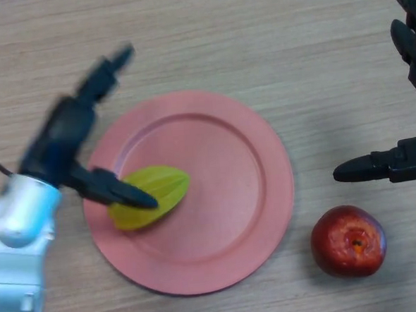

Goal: Pick up the yellow starfruit and place it on the plate

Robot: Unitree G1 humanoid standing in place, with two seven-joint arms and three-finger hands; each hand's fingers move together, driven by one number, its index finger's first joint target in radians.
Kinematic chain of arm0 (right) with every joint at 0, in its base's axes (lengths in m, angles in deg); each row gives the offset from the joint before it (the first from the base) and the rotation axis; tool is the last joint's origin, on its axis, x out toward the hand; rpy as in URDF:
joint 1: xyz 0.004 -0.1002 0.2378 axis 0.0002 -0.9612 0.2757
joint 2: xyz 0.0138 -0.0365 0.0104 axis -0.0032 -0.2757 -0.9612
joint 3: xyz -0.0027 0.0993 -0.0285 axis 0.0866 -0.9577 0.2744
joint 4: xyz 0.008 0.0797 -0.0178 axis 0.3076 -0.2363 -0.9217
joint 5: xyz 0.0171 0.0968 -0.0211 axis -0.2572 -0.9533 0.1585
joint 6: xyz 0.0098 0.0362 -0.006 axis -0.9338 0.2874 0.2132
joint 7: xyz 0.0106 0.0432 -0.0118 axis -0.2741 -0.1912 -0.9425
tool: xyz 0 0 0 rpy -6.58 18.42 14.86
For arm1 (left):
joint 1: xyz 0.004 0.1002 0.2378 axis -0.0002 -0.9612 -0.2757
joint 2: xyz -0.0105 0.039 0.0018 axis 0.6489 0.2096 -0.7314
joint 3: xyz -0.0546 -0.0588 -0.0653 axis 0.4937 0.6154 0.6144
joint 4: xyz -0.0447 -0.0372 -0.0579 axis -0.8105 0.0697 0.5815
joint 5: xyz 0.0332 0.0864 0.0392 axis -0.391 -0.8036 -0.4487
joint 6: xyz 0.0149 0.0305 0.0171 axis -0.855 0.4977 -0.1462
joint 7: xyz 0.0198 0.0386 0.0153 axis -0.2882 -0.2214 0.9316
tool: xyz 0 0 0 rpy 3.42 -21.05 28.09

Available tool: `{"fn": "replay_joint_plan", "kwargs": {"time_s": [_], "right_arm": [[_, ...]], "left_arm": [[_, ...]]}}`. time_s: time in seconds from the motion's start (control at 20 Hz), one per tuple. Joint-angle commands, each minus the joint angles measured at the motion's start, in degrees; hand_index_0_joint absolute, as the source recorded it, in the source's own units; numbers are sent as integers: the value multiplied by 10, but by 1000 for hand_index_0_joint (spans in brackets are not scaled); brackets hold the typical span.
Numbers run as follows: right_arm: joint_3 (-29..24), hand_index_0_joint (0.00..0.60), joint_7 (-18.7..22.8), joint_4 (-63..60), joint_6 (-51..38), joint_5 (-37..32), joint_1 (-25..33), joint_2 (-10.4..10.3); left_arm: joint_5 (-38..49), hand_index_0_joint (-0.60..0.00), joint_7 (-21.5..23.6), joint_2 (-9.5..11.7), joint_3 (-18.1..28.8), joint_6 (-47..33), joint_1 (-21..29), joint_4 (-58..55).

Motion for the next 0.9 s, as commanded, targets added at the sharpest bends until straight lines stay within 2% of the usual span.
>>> {"fn": "replay_joint_plan", "kwargs": {"time_s": [0.05,0.25,0.45,0.65,0.9], "right_arm": [[-38,0,12,28,-81,-6,10,16],[-27,0,14,45,-66,-13,13,10],[-5,0,26,44,-70,-8,24,2],[3,0,21,41,-68,-4,18,-4],[2,0,10,72,-40,-13,7,-7]], "left_arm": [[100,0,34,27,54,-57,7,-59],[207,0,68,23,74,-51,-33,-114],[154,0,110,25,87,-79,-59,-103],[179,0,106,22,107,-44,-86,-129],[140,0,136,16,94,-55,-89,-135]]}}
